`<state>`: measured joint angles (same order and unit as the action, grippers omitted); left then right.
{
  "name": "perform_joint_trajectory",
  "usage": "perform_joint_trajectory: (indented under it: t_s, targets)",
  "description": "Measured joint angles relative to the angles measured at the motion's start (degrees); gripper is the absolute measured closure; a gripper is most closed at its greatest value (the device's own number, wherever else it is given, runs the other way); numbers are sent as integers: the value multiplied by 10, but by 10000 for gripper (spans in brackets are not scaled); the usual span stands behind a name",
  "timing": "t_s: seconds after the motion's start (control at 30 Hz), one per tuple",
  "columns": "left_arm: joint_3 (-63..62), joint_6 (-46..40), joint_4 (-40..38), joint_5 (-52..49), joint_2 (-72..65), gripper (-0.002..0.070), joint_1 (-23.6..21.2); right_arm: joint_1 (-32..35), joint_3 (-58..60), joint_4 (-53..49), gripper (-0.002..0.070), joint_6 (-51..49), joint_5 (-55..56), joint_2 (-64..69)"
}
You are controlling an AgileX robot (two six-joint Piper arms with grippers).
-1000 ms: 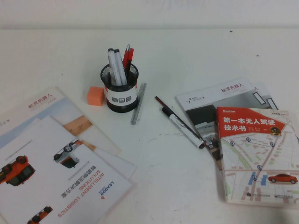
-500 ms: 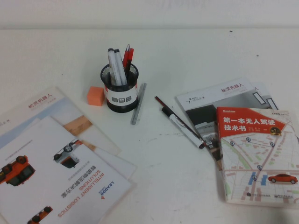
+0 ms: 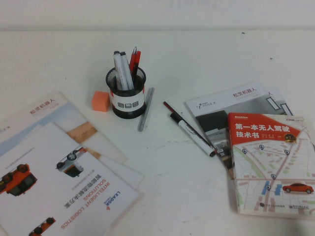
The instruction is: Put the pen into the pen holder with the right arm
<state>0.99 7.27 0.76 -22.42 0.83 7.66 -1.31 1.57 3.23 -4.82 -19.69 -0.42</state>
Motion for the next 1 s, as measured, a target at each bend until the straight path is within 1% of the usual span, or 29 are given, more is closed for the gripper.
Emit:
perform_joint_trajectory:
  t_s: [0.4,0.47,0.53,0.57,0.63,0.73,0.77,0.8,0.87,1.0]
  targets:
    - [0,0,0,0,0,677,0,0,0,-6,696,0,0,0]
    - [0,0,0,0,0,677,0,0,0,15,696,0,1,0]
    - [0,0,0,0,0,677,0,0,0,72,696,0,11,0]
    - [0,0,0,0,0,678,0,0,0,122,696,0,19,0]
    - [0,0,0,0,0,677,0,0,0,241,696,0,36,0]
    - [0,0,0,0,0,677,0,0,0,460,696,0,54,0]
    - [0,0,0,0,0,677,0,0,0,513,696,0,60,0]
    - [0,0,0,0,0,677,0,0,0,548,696,0,66,0]
    - [0,0,0,0,0,677,0,0,0,581,696,0,69,0]
    - [0,0,0,0,0,677,0,0,0,602,696,0,69,0]
